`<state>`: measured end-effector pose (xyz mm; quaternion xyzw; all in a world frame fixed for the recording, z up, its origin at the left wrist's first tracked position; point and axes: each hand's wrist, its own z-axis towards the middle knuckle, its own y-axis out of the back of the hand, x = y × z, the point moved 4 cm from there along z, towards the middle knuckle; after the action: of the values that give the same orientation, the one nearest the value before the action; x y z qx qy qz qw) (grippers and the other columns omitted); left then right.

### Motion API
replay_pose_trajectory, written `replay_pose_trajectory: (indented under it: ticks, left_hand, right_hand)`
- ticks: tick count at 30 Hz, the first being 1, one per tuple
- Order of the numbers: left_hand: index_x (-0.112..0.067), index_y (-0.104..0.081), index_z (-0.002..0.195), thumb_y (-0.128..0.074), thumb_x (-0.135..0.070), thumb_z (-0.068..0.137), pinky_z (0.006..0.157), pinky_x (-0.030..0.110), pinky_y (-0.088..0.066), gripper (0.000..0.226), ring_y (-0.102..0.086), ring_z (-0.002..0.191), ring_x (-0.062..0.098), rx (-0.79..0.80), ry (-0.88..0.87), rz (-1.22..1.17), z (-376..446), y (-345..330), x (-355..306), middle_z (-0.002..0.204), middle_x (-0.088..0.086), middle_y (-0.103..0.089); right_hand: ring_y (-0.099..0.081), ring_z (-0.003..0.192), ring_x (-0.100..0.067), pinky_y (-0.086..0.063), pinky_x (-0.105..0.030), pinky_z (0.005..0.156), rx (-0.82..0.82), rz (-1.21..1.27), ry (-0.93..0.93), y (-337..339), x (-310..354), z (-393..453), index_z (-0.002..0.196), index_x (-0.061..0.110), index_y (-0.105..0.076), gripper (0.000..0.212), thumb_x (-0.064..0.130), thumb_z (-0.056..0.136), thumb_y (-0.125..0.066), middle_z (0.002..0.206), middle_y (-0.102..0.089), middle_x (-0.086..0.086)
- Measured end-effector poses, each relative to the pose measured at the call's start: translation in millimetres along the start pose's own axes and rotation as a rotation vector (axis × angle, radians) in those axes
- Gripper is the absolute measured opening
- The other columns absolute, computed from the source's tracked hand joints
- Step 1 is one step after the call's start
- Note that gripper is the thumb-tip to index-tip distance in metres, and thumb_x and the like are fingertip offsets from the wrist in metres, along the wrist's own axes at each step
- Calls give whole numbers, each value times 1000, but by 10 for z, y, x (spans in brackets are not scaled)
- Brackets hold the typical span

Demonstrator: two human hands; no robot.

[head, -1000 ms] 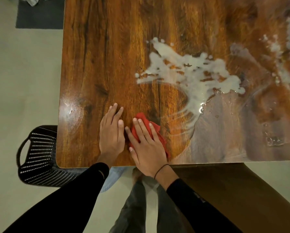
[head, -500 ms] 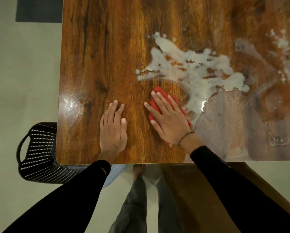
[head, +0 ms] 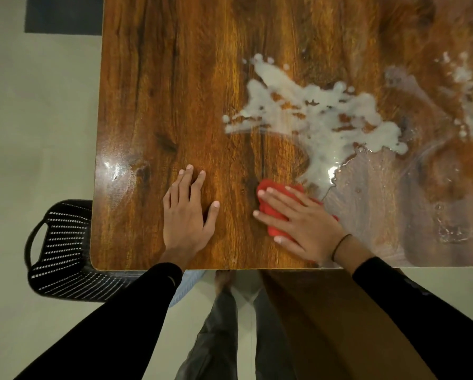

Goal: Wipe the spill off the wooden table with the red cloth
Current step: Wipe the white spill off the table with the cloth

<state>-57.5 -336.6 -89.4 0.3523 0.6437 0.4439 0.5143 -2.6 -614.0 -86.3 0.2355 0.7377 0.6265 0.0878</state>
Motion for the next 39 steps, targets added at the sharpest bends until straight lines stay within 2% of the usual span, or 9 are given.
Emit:
replay_pose_trajectory:
  ticks: [6, 9, 14, 19, 24, 27, 30, 34, 39]
  left_hand:
    - [-21, -38, 168, -46, -49, 109, 131, 56, -26, 66, -26, 166, 31, -10, -2, 12, -4, 0, 5, 179, 7, -28]
    - [-19, -41, 167, -44, -42, 109, 129, 55, -28, 62, -29, 165, 32, -23, -5, 15, -6, 21, -28, 179, 8, -30]
    - [-18, -42, 166, -45, -37, 109, 129, 55, -27, 60, -30, 164, 33, -19, 7, 17, 0, 44, -58, 178, 9, -32]
    - [-18, -41, 167, -42, -39, 110, 130, 55, -26, 61, -28, 165, 31, -1, 14, 11, 7, 59, -81, 179, 8, -31]
    - [-17, -41, 166, -42, -40, 110, 130, 56, -25, 61, -27, 166, 32, -5, 13, 18, -1, 68, -66, 179, 10, -31]
    - [-17, -42, 166, -42, -39, 110, 130, 57, -25, 60, -28, 165, 32, -13, -1, 15, -3, 46, -94, 178, 10, -32]
    - [-18, -42, 165, -43, -37, 110, 129, 57, -25, 58, -29, 164, 33, -23, 16, 20, 6, 38, -40, 178, 9, -32]
    - [-18, -41, 164, -42, -37, 112, 129, 57, -26, 56, -32, 163, 34, -27, 7, 16, -16, 14, -50, 178, 9, -30]
    - [-18, -41, 162, -38, -37, 115, 134, 47, -14, 51, -30, 163, 31, -33, -23, 6, -93, 10, -205, 180, 8, -24]
  right_hand:
    - [-5, 175, -32, -14, -60, 139, -109, 23, -384, 297, 6, 721, 179, 25, -24, 68, 55, 117, -27, 188, -6, -15]
    - [1, 175, -33, -7, -59, 140, -110, 43, -269, 199, 428, 771, 180, 25, -17, 70, 54, 117, -31, 188, -1, -16]
    - [1, 175, -31, -3, -57, 141, -37, 47, -72, -112, 712, 57, 181, 29, -14, 70, 54, 118, -33, 189, 0, -12]
    - [3, 175, -27, 1, -52, 141, -42, 22, -282, -30, -51, -480, 180, 34, -12, 67, 57, 118, -22, 189, 2, -6]
    - [-1, 175, -27, -10, -59, 140, -80, 64, -522, 173, -416, 13, 179, 30, -21, 67, 55, 117, -25, 189, -4, -8]
    - [-1, 175, -29, -11, -60, 139, -99, 42, -478, 241, -236, 402, 179, 27, -20, 68, 53, 117, -27, 188, -4, -12]
    - [-2, 175, -31, -7, -58, 140, -112, 15, -295, 164, 185, 627, 180, 26, -19, 69, 54, 117, -31, 188, -3, -14]
    - [2, 175, -31, -4, -57, 141, -90, 45, -152, -42, 520, 177, 180, 28, -16, 70, 53, 118, -34, 189, 1, -12]
    - [3, 175, -28, -3, -55, 140, -47, 34, -314, -105, 195, -746, 181, 32, -10, 69, 56, 118, -28, 189, 4, -6]
